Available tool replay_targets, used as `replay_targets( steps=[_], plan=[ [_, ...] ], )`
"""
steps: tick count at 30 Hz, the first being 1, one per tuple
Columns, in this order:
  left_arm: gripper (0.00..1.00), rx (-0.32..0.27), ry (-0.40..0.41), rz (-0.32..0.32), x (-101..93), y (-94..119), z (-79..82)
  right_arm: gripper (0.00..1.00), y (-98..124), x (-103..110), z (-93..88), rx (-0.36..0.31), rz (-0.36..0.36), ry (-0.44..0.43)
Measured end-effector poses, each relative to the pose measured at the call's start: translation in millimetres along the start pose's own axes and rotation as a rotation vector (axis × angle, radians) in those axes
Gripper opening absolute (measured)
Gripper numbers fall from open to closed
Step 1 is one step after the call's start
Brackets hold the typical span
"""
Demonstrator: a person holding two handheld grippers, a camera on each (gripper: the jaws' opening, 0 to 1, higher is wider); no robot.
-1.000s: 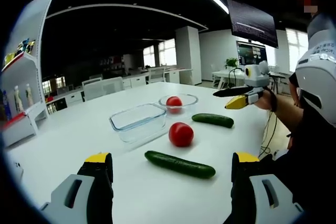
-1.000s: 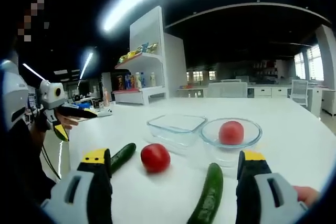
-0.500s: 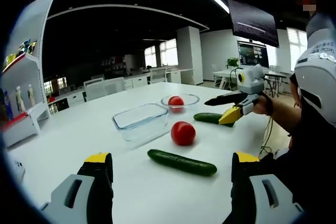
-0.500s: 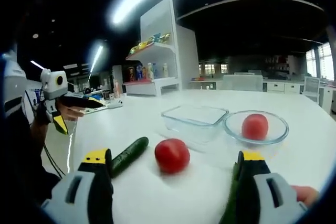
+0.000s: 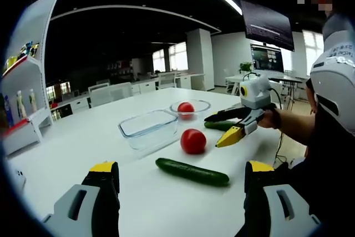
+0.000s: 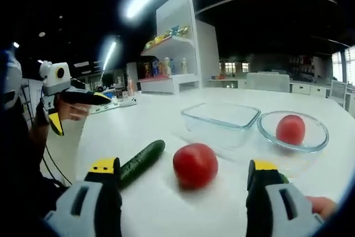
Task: Sort the scattered tomatoes and cucumbers on the table and place them into their respective storage containers
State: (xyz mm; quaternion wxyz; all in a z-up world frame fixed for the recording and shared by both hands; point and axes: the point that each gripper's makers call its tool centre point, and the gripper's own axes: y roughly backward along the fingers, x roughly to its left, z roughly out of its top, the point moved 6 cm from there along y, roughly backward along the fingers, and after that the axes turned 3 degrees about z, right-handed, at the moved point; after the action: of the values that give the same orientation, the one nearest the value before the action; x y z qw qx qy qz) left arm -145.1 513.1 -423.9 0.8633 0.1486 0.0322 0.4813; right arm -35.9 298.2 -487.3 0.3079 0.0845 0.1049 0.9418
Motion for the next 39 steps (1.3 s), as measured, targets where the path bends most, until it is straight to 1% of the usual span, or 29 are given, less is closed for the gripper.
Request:
replay_targets(
  steps=[13, 22, 25, 28, 39],
  plan=[
    [0.93, 0.003, 0.001, 0.007, 0.2, 1, -2.1, 0.85, -25, -5, -9.7, 0.041, 0.002, 0.017],
    [0.93, 0.003, 0.004, 0.006, -0.4, 2, -2.9, 0.77, -34, -4, -12.5, 0.068, -0.002, 0.058],
    [0.93, 0.003, 0.004, 0.008, -0.3, 2, -3.1, 0.75, -37, -2, -14.2, 0.087, -0.005, 0.078],
    [0.93, -0.001, 0.006, 0.006, -0.3, 3, -3.3, 0.64, -38, 0, -16.0, 0.107, 0.005, 0.072],
    [0.93, 0.001, 0.009, 0.006, 0.1, 3, -4.8, 0.6, -42, 1, -16.2, 0.122, 0.0, 0.08]
  ],
)
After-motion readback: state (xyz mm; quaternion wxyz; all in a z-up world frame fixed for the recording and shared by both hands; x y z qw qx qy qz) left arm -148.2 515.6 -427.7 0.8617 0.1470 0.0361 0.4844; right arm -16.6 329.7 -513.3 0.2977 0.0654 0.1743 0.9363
